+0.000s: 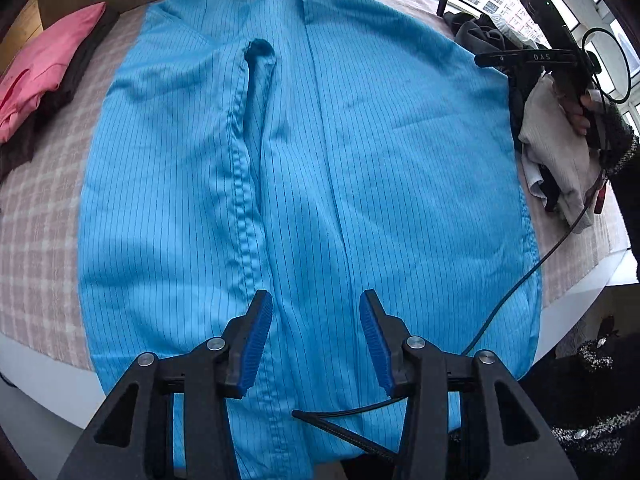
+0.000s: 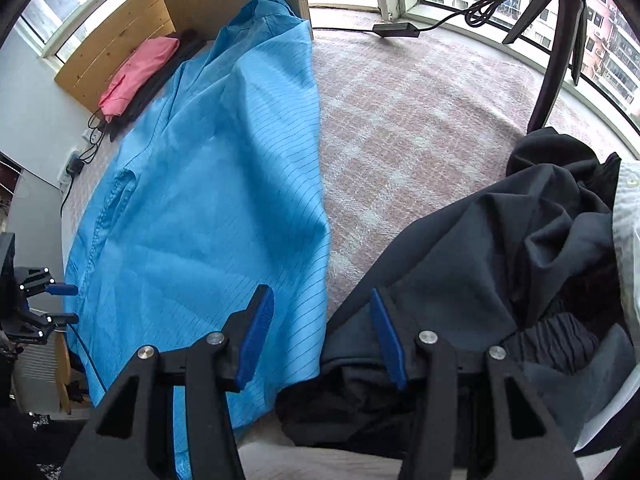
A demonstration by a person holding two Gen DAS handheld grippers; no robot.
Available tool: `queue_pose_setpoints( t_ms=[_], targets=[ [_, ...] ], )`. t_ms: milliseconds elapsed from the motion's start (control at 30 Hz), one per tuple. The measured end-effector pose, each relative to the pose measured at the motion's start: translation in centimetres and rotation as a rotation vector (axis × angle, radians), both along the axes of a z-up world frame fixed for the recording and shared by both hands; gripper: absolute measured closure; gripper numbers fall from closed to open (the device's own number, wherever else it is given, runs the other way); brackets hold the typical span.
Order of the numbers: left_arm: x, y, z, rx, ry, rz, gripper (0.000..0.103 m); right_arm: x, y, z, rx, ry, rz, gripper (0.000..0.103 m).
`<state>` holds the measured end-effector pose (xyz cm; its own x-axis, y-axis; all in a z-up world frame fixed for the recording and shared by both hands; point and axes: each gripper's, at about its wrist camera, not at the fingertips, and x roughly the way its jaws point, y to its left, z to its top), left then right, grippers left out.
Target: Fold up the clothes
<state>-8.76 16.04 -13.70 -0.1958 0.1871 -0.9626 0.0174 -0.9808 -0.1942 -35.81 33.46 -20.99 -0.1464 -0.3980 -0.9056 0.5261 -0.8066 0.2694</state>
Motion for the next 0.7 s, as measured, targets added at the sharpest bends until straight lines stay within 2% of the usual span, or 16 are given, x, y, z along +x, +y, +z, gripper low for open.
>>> queue_pose_setpoints(
  t_ms=[133,233,300,433,500,533,633,700],
  targets=[
    [3.5,1.3,-1.2,0.099,-0.002,0.029,0.056,3.1,0.5,3.0,-0.086,-0.003,0.003,0.053],
    [4.7,3.0,-2.4,0.1,-0.007,-0.012,0.056,6.0,1.4,5.3,-0.192,-0.042,-0.009,0.053],
    [5.7,3.8,-2.8,0.113,-0.006,-0.033,0.056,8.1,3.1,7.2,-0.306,-0.081,-0.027,0.053],
    [8.5,3.3,-2.8,0.188,0.003,-0.029,0.052,12.3,7.2,11.6,-0.545,-0.092,-0.087,0.053],
    [9.1,3.3,-2.9,0.186,0.02,-0.023,0.048,13.6,8.8,12.7,-0.598,-0.074,-0.146,0.052],
    [9.3,3.5,-2.9,0.183,0.027,-0.026,0.047,14.2,8.5,12.8,-0.511,-0.041,-0.18,0.051],
    [9.4,4.6,-3.0,0.156,0.047,-0.068,0.047,15.7,6.0,10.7,-0.322,-0.027,-0.194,0.051],
    [9.5,5.3,-3.1,0.123,0.074,-0.108,0.049,16.4,4.1,8.4,-0.331,-0.085,-0.178,0.051]
  ],
)
